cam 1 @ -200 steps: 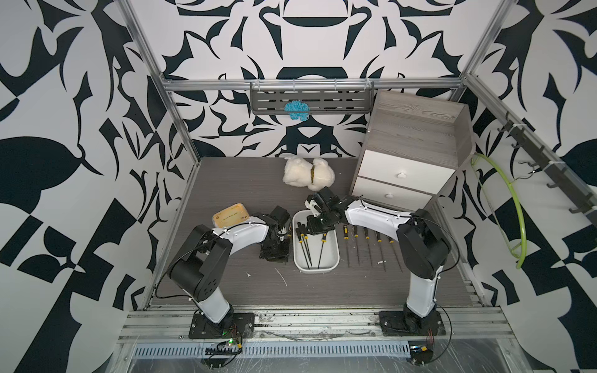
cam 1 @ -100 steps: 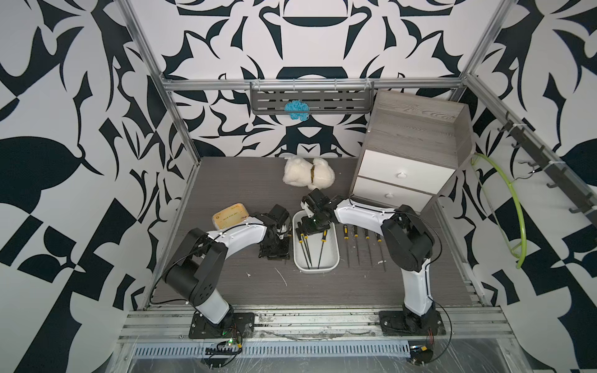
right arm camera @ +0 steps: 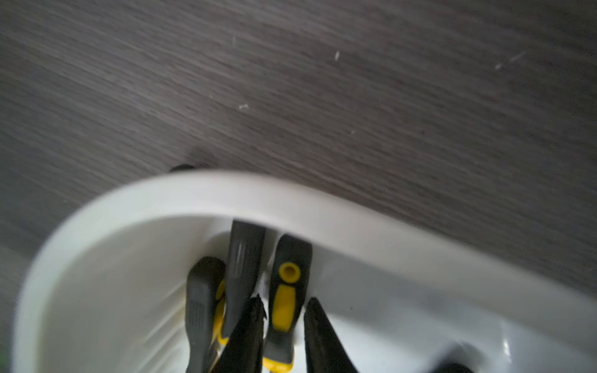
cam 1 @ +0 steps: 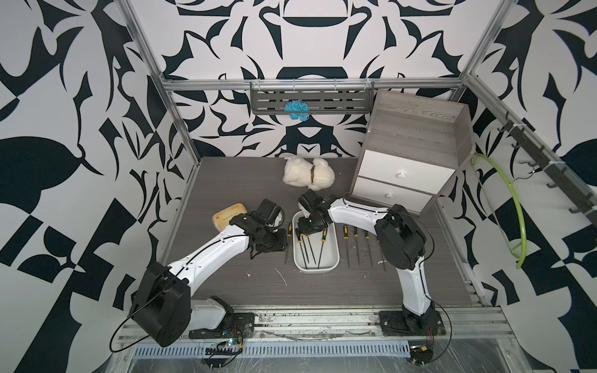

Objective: Take the file tool out of the storage box
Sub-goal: Pick up the file tool from the storage box.

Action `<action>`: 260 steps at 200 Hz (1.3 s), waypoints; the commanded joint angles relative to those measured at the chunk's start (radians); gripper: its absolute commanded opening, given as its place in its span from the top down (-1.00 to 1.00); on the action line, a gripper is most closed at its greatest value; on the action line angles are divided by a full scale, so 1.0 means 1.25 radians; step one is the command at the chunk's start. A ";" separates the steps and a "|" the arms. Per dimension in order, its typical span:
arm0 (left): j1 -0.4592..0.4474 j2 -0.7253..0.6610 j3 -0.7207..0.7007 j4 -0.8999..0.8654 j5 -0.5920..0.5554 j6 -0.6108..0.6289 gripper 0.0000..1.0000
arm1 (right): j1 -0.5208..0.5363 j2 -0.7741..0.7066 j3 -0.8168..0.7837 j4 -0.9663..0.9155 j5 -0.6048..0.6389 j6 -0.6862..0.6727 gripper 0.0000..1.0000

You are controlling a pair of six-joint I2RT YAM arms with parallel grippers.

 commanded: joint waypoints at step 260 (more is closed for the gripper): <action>0.001 -0.162 -0.313 0.851 0.306 -0.189 -0.24 | 0.012 -0.435 -0.123 0.228 -0.082 0.067 1.00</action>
